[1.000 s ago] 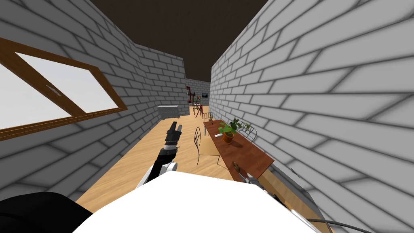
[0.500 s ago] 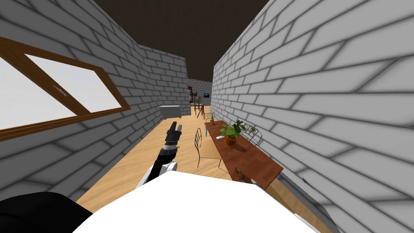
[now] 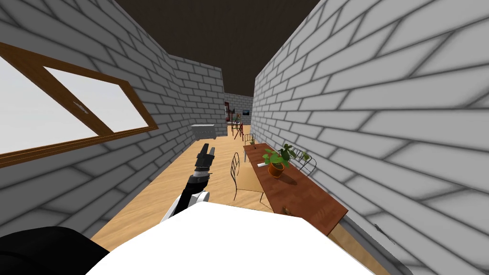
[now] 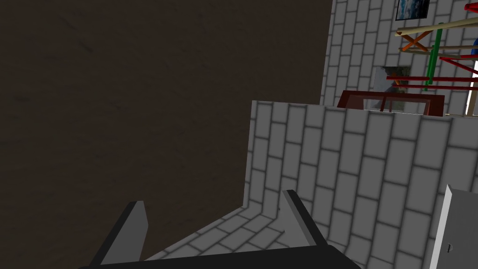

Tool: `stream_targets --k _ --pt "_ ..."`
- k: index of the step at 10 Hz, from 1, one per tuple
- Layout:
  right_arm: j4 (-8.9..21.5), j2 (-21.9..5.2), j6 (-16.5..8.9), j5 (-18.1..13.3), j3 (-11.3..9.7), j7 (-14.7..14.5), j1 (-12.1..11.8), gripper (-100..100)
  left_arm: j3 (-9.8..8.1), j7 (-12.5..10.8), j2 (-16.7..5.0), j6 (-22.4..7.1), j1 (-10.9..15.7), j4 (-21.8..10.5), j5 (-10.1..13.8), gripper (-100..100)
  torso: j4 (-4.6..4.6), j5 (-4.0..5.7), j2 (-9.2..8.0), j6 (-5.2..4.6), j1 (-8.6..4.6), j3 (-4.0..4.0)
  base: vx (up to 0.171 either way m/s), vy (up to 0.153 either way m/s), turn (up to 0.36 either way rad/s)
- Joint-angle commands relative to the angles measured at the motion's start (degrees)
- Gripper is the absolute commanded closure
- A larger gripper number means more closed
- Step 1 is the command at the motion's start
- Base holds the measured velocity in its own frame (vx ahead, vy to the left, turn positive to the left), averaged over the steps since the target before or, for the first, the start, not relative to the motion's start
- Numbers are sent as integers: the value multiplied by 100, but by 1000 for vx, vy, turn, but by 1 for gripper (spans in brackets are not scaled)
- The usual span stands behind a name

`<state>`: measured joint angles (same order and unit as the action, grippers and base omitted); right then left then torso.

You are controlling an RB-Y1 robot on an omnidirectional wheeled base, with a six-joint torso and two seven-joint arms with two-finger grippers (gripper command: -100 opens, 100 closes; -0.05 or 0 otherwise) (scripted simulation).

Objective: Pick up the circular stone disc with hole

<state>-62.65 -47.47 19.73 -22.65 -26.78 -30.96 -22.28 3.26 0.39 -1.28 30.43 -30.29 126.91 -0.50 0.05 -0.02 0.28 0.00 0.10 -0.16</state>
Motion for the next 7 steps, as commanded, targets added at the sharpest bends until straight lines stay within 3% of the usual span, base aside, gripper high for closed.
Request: stream_targets --k 1,7 --pt "286 33 -47 -21 -164 -196 92 -100 0 0 0 0 0 0 0 0 0 0 0 0 0 0 88 24 93" --pt "947 67 -162 -71 -636 -603 267 -100 0 0 0 0 0 0 0 0 1 -1 4 -2 2 -2 85 14 61"
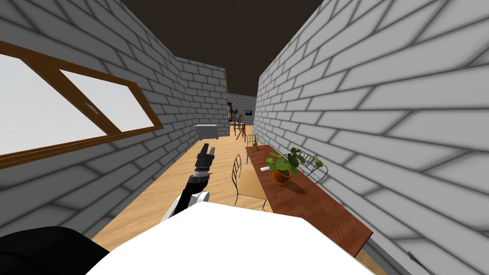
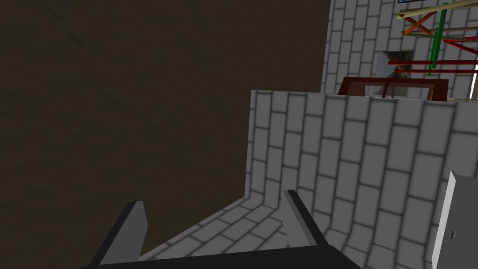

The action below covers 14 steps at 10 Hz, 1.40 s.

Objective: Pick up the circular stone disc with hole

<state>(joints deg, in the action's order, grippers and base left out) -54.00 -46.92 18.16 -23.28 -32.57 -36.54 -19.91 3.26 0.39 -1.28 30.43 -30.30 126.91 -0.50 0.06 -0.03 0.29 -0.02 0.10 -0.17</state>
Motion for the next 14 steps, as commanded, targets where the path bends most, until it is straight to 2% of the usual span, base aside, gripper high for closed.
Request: stream_targets --k 1,2,3,4,8,9,10,14 --pt "200 22 -21 -20 -156 -120 54 -100 0 0 0 0 0 0 0 0 0 0 0 0 0 0 70 9 50" --pt "143 20 6 -11 -83 -76 33 -100 0 0 0 0 0 0 0 0 -1 1 -2 0 0 1 31 5 8" --pt "161 23 8 -13 -93 -94 37 0 0 0 0 0 0 0 0 0 -3 0 -14 -1 -1 8 6 1 -1" --pt "265 193 -65 -47 -81 -124 118 -100 0 0 0 0 1 0 0 0 -5 1 -24 -1 -2 14 -2 -34 64" --pt "515 592 -233 -126 -55 -196 305 -100 -1 0 0 0 1 0 0 0 -8 6 -39 -1 -24 22 -20 -54 49" --pt "455 525 -208 -113 -62 -182 267 -100 -1 0 0 0 1 0 0 0 -9 6 -39 -1 -24 22 -9 -25 14" --pt "460 538 -225 -116 -62 -186 272 100 0 0 0 0 1 0 0 0 -8 3 -35 -2 -14 20 0 0 0" --pt "459 537 -222 -116 -63 -186 271 100 0 0 0 0 1 0 0 0 -7 1 -30 -2 -6 17 0 0 0"
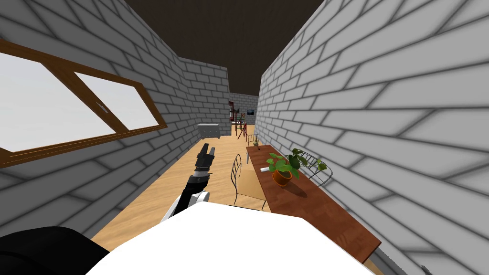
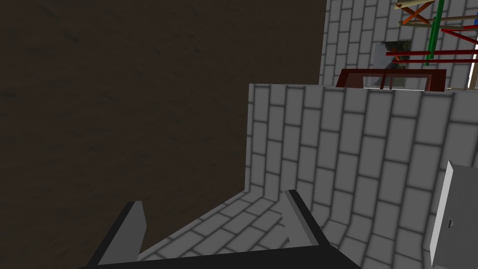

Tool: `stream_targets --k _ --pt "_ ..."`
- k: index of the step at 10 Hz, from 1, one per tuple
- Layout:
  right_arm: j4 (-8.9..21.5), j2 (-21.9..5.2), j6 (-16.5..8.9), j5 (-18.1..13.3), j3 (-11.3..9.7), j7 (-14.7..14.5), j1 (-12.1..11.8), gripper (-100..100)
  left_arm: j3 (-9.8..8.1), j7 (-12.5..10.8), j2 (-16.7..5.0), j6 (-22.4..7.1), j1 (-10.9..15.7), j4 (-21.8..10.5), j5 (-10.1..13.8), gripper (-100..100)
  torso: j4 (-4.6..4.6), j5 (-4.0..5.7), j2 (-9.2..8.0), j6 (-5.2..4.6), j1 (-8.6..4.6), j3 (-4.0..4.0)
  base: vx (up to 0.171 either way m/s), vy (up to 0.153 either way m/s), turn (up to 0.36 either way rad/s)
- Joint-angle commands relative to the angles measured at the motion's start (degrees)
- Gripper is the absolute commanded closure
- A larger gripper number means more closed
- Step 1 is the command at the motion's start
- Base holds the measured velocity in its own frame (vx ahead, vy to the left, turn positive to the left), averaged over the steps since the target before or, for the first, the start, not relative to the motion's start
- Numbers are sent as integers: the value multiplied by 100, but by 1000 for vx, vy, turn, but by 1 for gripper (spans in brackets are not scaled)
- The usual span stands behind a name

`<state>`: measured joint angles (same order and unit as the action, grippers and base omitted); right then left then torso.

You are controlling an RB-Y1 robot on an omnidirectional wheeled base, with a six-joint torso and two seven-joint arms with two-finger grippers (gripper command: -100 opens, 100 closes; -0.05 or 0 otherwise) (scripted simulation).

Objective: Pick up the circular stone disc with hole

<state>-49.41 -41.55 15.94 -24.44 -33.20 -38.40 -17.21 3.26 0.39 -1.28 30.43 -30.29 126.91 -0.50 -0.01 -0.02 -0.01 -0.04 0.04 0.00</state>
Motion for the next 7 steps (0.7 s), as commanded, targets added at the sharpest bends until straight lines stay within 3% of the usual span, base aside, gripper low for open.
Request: stream_targets --k 1,2,5,6,7 --pt "0 0 0 0 0 0 0 0 0 0 0 0 0 0 0 0 0 0 0 0 0 0 0 0 0" --pt "-86 -173 85 35 -7 32 -73 100 0 0 0 0 0 0 0 0 0 0 0 0 0 0 19 36 -80" --pt "-301 -515 230 103 -29 94 -233 100 1 0 1 0 0 0 0 0 2 -8 6 -3 30 -3 21 69 -65" --pt "-266 -444 176 87 -41 89 -189 100 0 0 1 0 0 0 0 0 1 -9 5 -1 29 -3 6 25 -13" --pt "-282 -458 177 90 -45 101 -196 0 0 0 0 0 0 0 0 0 0 -5 3 1 17 -1 1 6 1"
